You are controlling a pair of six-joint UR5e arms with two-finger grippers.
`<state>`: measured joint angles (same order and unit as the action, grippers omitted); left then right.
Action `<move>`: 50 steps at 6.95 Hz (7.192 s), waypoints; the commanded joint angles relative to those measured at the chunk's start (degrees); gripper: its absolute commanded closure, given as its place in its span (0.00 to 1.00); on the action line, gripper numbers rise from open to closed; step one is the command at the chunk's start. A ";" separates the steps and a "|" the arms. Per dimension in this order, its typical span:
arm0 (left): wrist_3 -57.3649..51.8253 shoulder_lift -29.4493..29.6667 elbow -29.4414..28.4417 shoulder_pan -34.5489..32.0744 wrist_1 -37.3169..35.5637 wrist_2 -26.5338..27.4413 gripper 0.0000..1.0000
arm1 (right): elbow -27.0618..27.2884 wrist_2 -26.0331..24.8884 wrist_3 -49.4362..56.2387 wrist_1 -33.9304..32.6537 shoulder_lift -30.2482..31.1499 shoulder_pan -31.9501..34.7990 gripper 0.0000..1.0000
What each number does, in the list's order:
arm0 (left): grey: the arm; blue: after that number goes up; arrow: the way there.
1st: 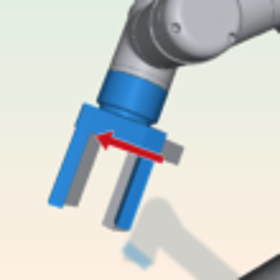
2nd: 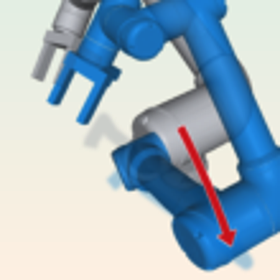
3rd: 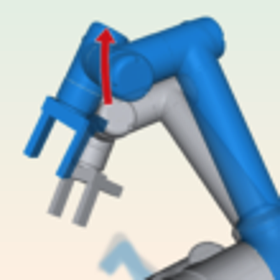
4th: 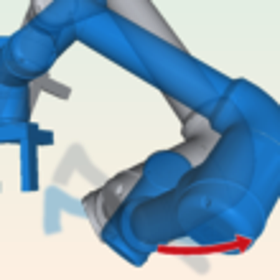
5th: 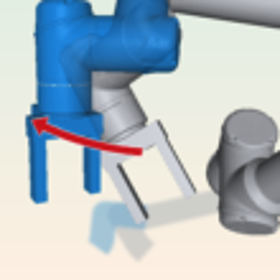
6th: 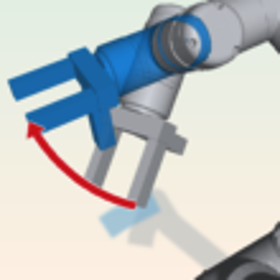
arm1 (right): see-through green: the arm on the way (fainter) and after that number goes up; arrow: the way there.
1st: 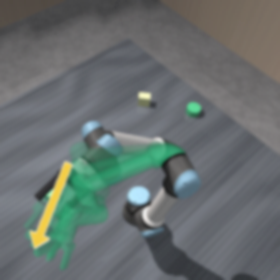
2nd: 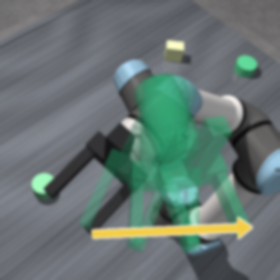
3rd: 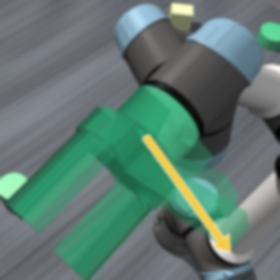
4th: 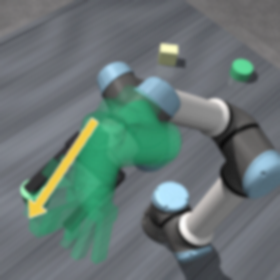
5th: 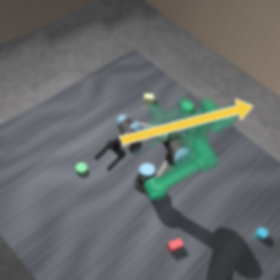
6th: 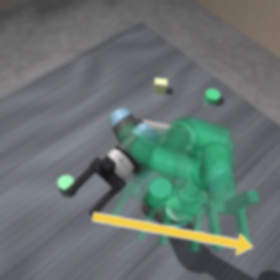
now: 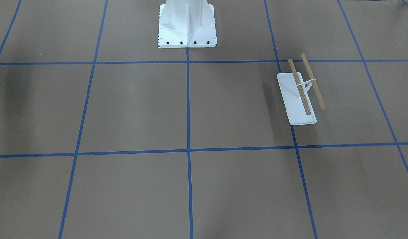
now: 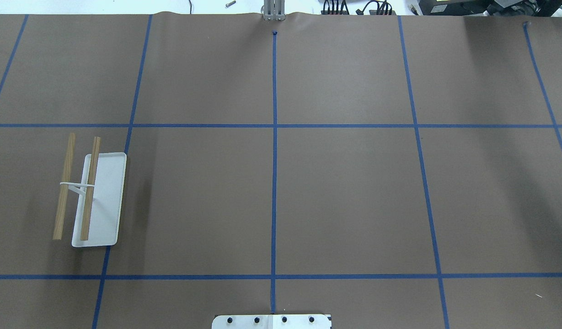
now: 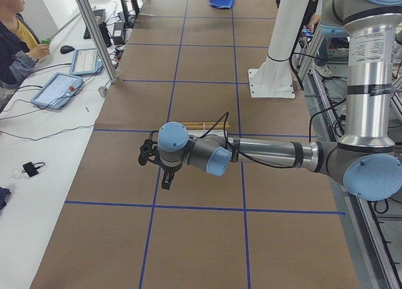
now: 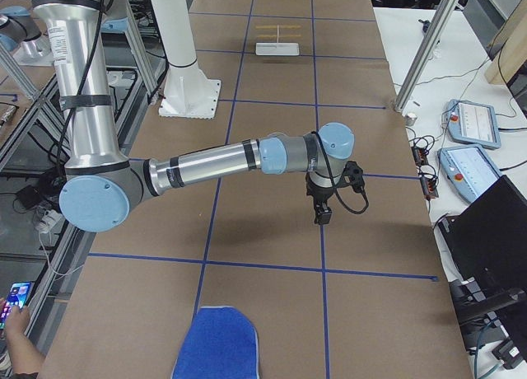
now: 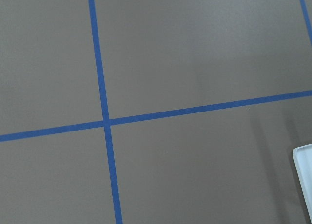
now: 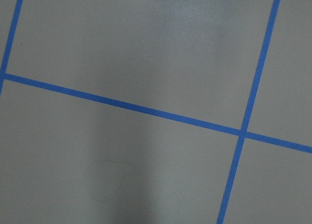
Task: Hang towel on rack
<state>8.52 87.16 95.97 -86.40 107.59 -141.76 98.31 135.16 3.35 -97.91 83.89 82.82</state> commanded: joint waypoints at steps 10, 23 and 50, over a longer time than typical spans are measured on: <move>0.52 -0.50 -0.43 0.00 1.48 0.51 0.02 | -7.15 2.89 5.09 2.55 2.42 0.15 0.00; 1.32 -0.14 -2.45 0.00 1.66 0.43 0.02 | -52.61 -7.01 34.18 31.73 2.25 17.47 0.02; 55.16 25.24 -1.92 11.67 7.46 -4.32 0.02 | 15.50 8.47 -41.40 -2.11 -23.56 -19.75 1.00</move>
<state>58.40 109.39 94.08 -76.89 115.17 -146.47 111.49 146.39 -35.18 -100.35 64.28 68.78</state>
